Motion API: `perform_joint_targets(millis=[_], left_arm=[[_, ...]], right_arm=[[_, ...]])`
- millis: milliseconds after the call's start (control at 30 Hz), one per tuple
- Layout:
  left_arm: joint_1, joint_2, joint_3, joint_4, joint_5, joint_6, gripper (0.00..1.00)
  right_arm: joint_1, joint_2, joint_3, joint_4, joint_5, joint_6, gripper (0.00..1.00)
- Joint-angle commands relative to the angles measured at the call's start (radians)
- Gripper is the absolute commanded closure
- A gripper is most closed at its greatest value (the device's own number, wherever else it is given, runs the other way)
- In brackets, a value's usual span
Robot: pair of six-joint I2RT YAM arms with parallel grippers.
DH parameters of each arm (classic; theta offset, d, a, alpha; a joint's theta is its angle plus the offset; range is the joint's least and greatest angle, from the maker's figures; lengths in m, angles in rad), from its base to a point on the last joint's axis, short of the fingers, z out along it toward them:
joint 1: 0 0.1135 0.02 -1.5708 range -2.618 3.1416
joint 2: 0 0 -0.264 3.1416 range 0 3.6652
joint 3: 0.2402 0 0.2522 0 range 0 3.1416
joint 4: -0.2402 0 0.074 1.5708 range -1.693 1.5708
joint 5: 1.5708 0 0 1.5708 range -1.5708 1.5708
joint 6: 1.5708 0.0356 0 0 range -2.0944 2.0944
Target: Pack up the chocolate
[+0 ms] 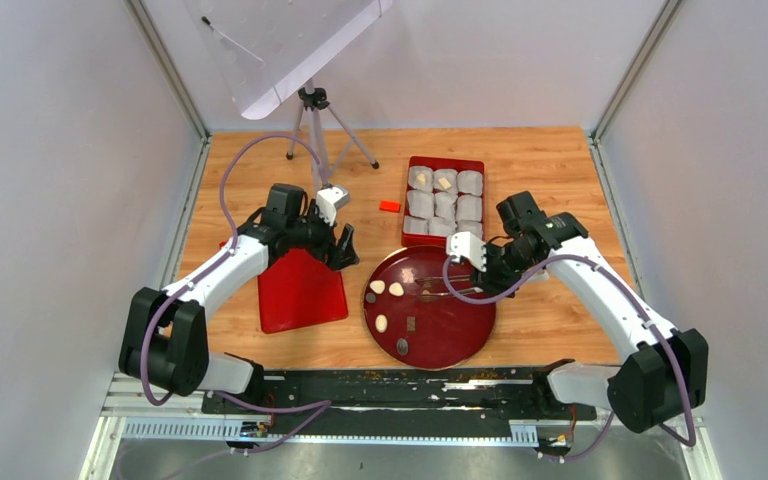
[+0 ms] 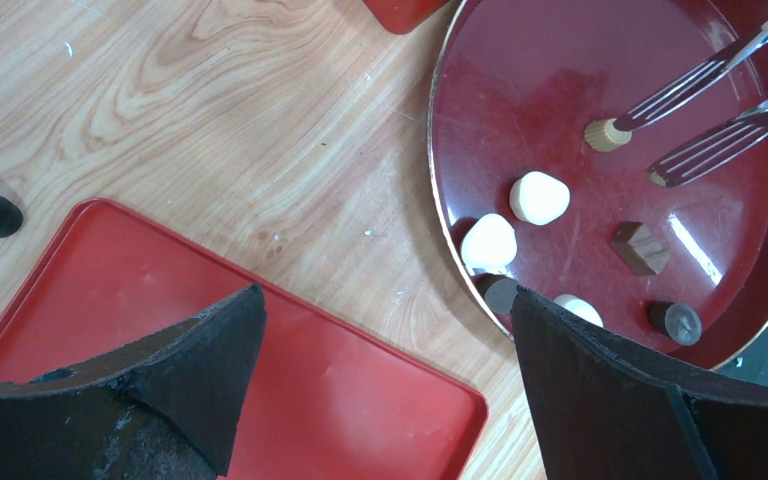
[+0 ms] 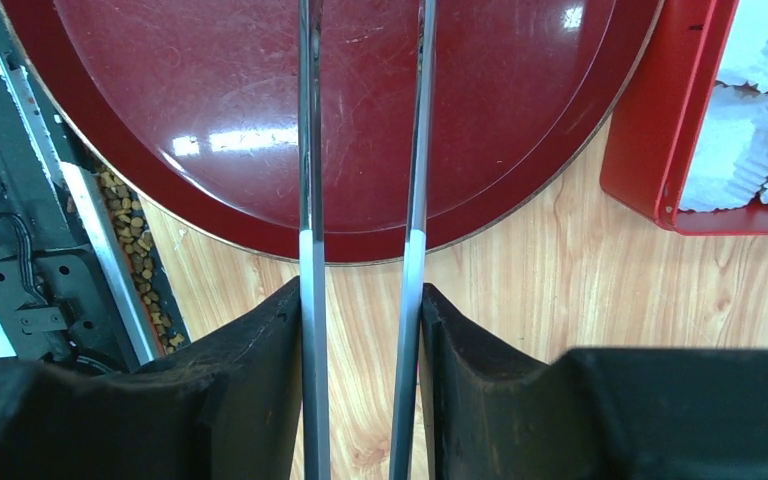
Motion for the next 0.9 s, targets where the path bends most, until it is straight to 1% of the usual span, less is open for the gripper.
perform_joint_targets(millis=[0, 233, 533, 667, 700, 800, 867], left_arm=[[0.003, -0.020, -0.002, 0.036, -0.003, -0.005, 0.00], [0.003, -0.017, -0.002, 0.038, -0.005, -0.004, 0.00], [0.003, -0.005, 0.003, 0.038, 0.000, -0.004, 0.00], [0.003, -0.002, 0.003, 0.038, 0.001, -0.005, 0.00], [0.003, 0.000, 0.004, 0.038, 0.000, -0.005, 0.00], [0.003, -0.001, 0.004, 0.038, 0.001, -0.006, 0.00], [0.004, 0.000, 0.003, 0.038, -0.002, -0.005, 0.00]], right_arm=[[0.009, 0.026, 0.004, 0.059, -0.003, -0.029, 0.58], [0.011, 0.053, -0.016, 0.102, 0.052, -0.028, 0.58], [0.012, 0.057, -0.040, 0.077, 0.043, -0.045, 0.58], [0.013, 0.059, -0.051, 0.077, 0.045, -0.048, 0.66], [0.013, 0.061, -0.050, 0.077, 0.046, -0.047, 0.71], [0.013, 0.064, -0.035, 0.076, 0.053, -0.039, 0.79], [0.013, 0.068, -0.004, 0.075, 0.053, -0.018, 0.82]])
